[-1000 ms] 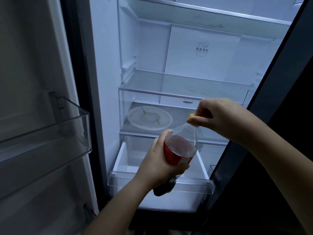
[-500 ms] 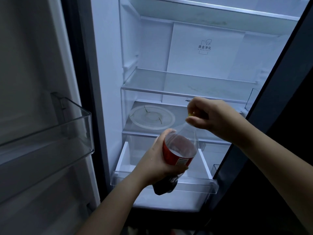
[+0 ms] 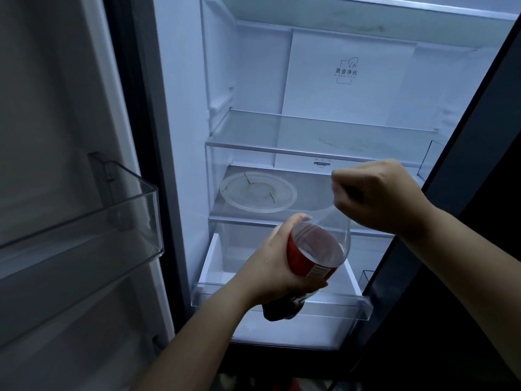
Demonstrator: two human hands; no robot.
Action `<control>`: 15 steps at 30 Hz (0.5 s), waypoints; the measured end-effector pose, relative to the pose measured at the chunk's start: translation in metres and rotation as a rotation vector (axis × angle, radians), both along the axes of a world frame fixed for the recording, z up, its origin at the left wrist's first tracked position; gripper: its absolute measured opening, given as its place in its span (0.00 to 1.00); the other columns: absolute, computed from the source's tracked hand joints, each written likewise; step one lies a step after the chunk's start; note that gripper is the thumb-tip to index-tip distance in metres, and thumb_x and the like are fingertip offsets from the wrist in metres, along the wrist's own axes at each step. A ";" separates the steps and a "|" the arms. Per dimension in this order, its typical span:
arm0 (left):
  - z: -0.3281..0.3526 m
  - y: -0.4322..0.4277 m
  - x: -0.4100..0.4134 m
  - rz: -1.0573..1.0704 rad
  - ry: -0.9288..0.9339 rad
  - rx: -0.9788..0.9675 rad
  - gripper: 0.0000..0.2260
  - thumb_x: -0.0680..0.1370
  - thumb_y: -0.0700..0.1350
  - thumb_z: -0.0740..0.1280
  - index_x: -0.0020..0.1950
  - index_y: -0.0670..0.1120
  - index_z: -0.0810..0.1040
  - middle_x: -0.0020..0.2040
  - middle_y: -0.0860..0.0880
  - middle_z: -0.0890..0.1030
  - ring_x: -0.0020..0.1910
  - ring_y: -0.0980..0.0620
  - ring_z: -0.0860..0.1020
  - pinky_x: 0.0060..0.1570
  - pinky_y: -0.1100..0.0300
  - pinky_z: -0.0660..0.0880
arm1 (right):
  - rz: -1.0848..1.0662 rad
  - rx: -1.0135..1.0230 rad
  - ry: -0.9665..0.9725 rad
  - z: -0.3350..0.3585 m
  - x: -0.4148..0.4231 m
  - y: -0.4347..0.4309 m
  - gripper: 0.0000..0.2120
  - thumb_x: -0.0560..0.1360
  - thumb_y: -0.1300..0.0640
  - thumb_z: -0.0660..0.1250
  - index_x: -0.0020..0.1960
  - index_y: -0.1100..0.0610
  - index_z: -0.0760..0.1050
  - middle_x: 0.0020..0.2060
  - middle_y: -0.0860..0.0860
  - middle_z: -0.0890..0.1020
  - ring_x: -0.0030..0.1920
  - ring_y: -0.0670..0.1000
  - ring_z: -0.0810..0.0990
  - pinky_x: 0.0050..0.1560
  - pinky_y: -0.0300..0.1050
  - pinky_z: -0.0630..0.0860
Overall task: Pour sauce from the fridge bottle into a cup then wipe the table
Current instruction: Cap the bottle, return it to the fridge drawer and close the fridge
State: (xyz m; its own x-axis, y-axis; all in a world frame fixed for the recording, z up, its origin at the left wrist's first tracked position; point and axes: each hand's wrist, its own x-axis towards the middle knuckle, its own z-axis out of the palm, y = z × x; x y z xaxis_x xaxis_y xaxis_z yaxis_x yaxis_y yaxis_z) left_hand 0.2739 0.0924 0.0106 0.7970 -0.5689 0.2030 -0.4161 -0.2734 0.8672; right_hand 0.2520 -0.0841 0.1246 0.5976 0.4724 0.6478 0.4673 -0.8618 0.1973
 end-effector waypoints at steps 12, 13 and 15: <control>-0.001 0.005 0.005 -0.033 0.014 -0.032 0.42 0.61 0.50 0.80 0.60 0.76 0.57 0.62 0.62 0.71 0.59 0.65 0.72 0.56 0.66 0.73 | 0.078 -0.013 0.072 0.002 0.000 -0.005 0.18 0.75 0.46 0.61 0.34 0.58 0.72 0.23 0.48 0.68 0.24 0.51 0.63 0.25 0.43 0.63; -0.001 0.005 0.005 -0.037 0.017 -0.028 0.42 0.61 0.49 0.80 0.60 0.76 0.57 0.62 0.62 0.72 0.59 0.65 0.72 0.55 0.67 0.72 | 0.090 -0.001 0.054 0.002 0.001 -0.005 0.18 0.75 0.47 0.61 0.33 0.58 0.71 0.23 0.48 0.67 0.25 0.51 0.63 0.25 0.43 0.62; -0.001 0.004 0.005 -0.028 0.017 -0.026 0.42 0.61 0.49 0.80 0.58 0.77 0.56 0.62 0.62 0.71 0.59 0.64 0.72 0.52 0.70 0.71 | 0.076 0.034 0.026 0.000 0.004 -0.001 0.15 0.73 0.51 0.61 0.30 0.57 0.66 0.23 0.49 0.63 0.25 0.52 0.61 0.25 0.41 0.59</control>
State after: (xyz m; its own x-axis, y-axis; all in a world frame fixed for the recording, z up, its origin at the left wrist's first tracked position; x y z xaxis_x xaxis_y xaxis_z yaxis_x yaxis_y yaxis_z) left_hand 0.2785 0.0967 0.0099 0.7844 -0.5855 0.2047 -0.4085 -0.2394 0.8808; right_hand 0.2558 -0.0852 0.1246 0.5776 0.4950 0.6491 0.5360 -0.8297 0.1558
